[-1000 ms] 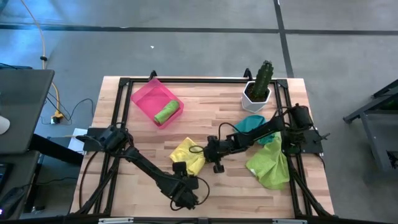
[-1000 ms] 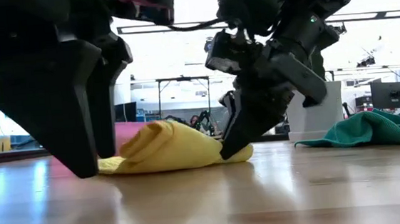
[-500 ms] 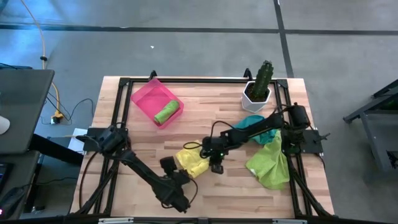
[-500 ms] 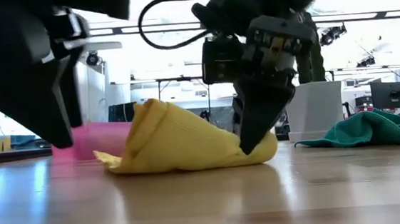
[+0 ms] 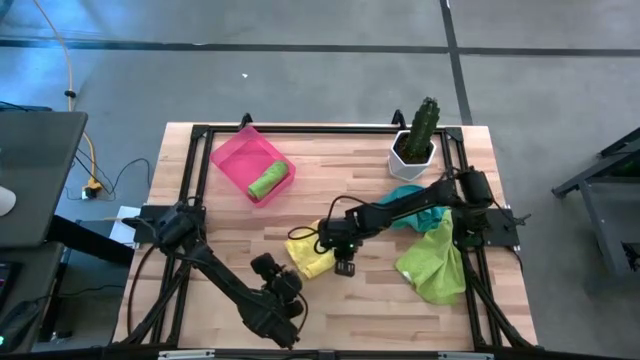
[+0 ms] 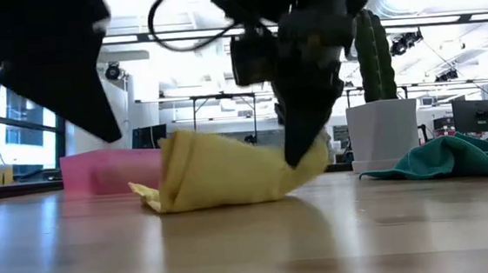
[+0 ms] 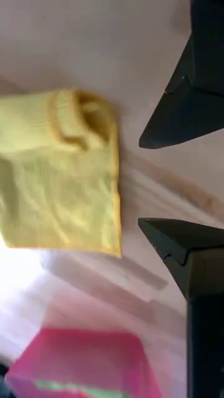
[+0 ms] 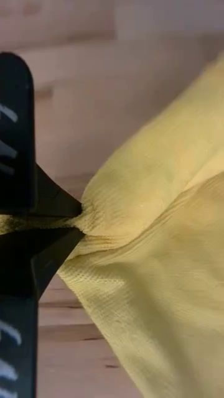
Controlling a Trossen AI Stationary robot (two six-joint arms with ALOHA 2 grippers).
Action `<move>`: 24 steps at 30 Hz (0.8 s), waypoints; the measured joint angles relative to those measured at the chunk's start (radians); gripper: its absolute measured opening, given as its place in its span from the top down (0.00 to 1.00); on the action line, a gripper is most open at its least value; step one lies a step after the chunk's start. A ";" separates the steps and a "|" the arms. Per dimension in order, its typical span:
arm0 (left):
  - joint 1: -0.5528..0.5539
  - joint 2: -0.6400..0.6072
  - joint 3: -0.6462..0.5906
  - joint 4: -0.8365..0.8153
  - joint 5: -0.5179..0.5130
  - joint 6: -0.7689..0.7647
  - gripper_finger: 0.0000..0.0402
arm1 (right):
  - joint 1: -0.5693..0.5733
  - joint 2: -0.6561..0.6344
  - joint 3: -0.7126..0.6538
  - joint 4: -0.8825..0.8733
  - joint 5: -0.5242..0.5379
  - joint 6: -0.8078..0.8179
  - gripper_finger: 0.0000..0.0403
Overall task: Roll microfiber towels into tight, uniform cylinder then place into a basket
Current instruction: Roll the yellow microfiber cloth
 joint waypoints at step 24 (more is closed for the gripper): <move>-0.011 -0.038 -0.014 0.327 0.112 0.288 0.54 | 0.001 0.062 0.004 0.032 -0.138 -0.102 0.99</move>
